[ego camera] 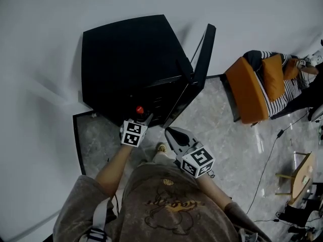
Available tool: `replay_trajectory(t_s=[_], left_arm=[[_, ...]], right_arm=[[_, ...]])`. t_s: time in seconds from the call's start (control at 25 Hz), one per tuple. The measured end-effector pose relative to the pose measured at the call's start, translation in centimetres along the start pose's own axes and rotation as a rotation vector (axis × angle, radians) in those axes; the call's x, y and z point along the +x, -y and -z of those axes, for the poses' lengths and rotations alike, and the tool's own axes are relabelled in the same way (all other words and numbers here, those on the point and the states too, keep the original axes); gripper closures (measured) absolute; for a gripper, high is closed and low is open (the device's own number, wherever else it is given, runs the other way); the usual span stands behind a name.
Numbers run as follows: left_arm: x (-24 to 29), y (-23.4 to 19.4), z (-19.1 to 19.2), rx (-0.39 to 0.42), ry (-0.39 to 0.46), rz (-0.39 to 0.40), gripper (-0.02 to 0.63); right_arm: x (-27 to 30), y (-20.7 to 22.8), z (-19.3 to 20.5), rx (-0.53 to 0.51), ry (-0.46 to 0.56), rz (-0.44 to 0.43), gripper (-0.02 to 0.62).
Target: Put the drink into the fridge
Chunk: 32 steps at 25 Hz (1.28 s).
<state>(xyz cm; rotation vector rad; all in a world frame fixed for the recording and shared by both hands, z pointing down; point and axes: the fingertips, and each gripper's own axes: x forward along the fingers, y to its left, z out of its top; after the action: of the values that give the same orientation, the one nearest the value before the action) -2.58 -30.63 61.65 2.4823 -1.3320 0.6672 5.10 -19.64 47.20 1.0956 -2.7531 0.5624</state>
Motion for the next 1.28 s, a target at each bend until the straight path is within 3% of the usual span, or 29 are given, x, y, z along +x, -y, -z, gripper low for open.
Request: replay_trajectory(t_s=[1.28], left_arm=[[9.8, -10.4, 3.5, -0.123, -0.063, -0.155, 0.295]], right_arm=[[1.2, 0.7, 2.0, 0.050, -0.019, 0.042, 0.574]])
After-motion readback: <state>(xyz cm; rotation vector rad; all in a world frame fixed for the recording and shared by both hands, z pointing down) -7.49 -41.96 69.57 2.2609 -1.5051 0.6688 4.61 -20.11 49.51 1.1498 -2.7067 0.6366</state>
